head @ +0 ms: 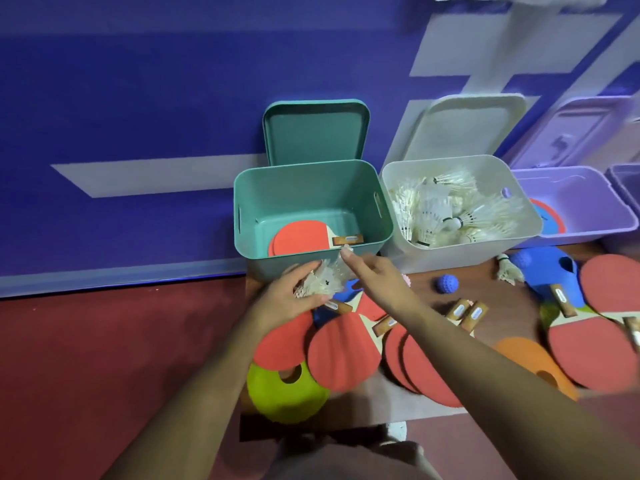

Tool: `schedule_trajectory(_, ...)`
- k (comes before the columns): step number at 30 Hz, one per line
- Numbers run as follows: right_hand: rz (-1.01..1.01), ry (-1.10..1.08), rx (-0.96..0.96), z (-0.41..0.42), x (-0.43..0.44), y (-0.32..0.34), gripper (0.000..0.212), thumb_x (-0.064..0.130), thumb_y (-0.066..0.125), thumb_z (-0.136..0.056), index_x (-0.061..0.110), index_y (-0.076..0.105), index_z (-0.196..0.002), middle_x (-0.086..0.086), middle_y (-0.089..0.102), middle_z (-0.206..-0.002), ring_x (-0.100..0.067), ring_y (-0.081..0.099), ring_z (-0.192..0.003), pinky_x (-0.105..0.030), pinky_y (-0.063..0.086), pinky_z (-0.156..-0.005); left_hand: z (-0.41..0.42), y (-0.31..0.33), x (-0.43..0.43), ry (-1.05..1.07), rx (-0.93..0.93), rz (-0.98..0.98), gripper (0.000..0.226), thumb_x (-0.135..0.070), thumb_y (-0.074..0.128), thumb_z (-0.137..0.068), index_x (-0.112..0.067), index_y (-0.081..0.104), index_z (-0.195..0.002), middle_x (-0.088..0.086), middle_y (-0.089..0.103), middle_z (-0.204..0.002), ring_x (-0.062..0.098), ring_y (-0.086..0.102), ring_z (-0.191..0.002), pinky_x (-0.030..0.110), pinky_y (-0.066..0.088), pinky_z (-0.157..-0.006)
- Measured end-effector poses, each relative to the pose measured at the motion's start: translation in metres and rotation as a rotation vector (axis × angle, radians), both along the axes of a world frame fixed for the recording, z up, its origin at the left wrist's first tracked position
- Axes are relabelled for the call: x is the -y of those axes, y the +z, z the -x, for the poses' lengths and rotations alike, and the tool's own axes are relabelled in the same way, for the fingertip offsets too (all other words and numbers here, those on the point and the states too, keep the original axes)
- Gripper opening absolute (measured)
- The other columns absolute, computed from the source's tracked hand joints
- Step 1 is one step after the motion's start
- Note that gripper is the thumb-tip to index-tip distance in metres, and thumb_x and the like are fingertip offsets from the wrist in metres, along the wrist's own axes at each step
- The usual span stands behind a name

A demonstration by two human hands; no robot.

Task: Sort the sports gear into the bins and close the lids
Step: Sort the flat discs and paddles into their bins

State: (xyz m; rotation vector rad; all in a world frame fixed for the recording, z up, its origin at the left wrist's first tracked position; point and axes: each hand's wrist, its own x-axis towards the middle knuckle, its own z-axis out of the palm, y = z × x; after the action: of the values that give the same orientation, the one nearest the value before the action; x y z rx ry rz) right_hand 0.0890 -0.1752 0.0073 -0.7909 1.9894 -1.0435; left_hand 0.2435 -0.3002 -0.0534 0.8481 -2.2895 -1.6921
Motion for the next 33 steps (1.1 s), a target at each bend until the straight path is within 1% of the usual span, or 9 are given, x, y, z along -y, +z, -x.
schedule_trajectory(3,0.021,-0.072,-0.108,0.030,-0.014,0.016,0.046,0.048,0.058,-0.092,0.008,0.059,-0.072,-0.004,0.052,-0.070,-0.012,0.048,-0.063,-0.031,0.039,-0.065,0.041,0.024,-0.010,-0.015,-0.038,0.003,0.068,-0.030,0.080,-0.073,-0.040,0.044,-0.130,-0.009,0.058,-0.126,0.008,0.059,-0.114,0.029,0.045,-0.102)
schedule_trajectory(5,0.038,-0.131,-0.096,0.059,-0.024,0.025,0.035,0.042,0.058,-0.094,0.013,0.058,-0.076,-0.007,0.058,-0.074,-0.018,0.054,-0.068,-0.034,0.043,-0.070,0.074,0.041,-0.020,0.037,-0.061,0.029,0.063,-0.024,0.083,-0.072,-0.031,0.045,-0.121,-0.009,0.062,-0.111,0.012,0.063,-0.100,0.030,0.051,-0.092)
schedule_trajectory(7,0.090,-0.160,-0.070,0.089,-0.035,0.029,0.021,0.036,0.059,-0.095,0.015,0.061,-0.099,-0.008,0.066,-0.091,-0.023,0.064,-0.085,-0.036,0.050,-0.084,0.106,0.054,-0.030,0.053,-0.068,0.105,0.055,-0.025,0.084,-0.071,-0.022,0.047,-0.111,-0.012,0.062,-0.100,0.010,0.063,-0.090,0.029,0.051,-0.083)
schedule_trajectory(9,0.174,-0.210,-0.079,0.121,-0.049,0.032,0.026,0.032,0.064,-0.092,0.021,0.054,-0.114,-0.012,0.067,-0.098,-0.027,0.065,-0.088,-0.039,0.053,-0.087,0.139,0.062,-0.042,0.029,-0.084,0.138,0.051,-0.027,0.085,-0.071,-0.019,0.050,-0.108,-0.009,0.064,-0.098,0.010,0.064,-0.087,0.028,0.051,-0.080)
schedule_trajectory(15,0.176,-0.212,-0.235,0.211,-0.093,0.029,0.030,0.027,0.065,-0.092,0.023,0.049,-0.116,0.004,0.062,-0.077,-0.003,0.051,-0.058,-0.025,0.043,-0.066,0.235,0.065,-0.072,-0.014,-0.035,0.223,0.059,-0.033,0.083,-0.072,-0.025,0.055,-0.124,0.000,0.057,-0.119,0.016,0.058,-0.098,0.029,0.047,-0.091)
schedule_trajectory(19,0.109,-0.248,-0.367,0.275,-0.098,0.012,0.034,0.032,0.061,-0.092,0.026,0.052,-0.124,-0.001,0.059,-0.097,-0.018,0.059,-0.081,-0.032,0.046,-0.081,0.291,0.063,-0.079,-0.167,0.072,0.252,0.064,-0.023,0.071,-0.086,-0.025,0.041,-0.142,0.002,0.043,-0.133,0.011,0.047,-0.112,0.019,0.034,-0.099)
schedule_trajectory(24,-0.026,-0.218,-0.341,0.327,-0.087,0.000,0.056,0.051,0.052,-0.094,0.018,0.045,-0.139,-0.009,0.059,-0.126,-0.026,0.055,-0.118,-0.034,0.041,-0.097,0.352,0.051,-0.076,-0.108,0.072,0.326,0.061,-0.020,0.075,-0.082,-0.018,0.047,-0.136,0.004,0.046,-0.124,0.012,0.050,-0.112,0.021,0.039,-0.096)
schedule_trajectory(28,-0.120,-0.090,-0.453,0.344,-0.075,-0.020,0.072,0.045,0.063,-0.089,0.010,0.033,-0.145,-0.015,0.054,-0.134,-0.032,0.050,-0.124,-0.037,0.039,-0.097,0.376,0.025,-0.071,-0.044,0.151,0.625,0.041,-0.025,0.072,-0.083,-0.014,0.051,-0.116,0.002,0.058,-0.116,0.023,0.051,-0.111,0.034,0.037,-0.092)
schedule_trajectory(33,-0.288,0.011,-0.646,0.354,-0.063,-0.055,0.073,0.035,0.053,-0.095,0.006,0.016,-0.152,-0.021,0.049,-0.136,-0.038,0.046,-0.124,-0.044,0.036,-0.102,0.387,-0.005,-0.066,-0.029,0.300,0.828,0.038,-0.034,0.064,-0.089,-0.021,0.054,-0.124,0.001,0.062,-0.122,0.025,0.047,-0.117,0.036,0.030,-0.095)
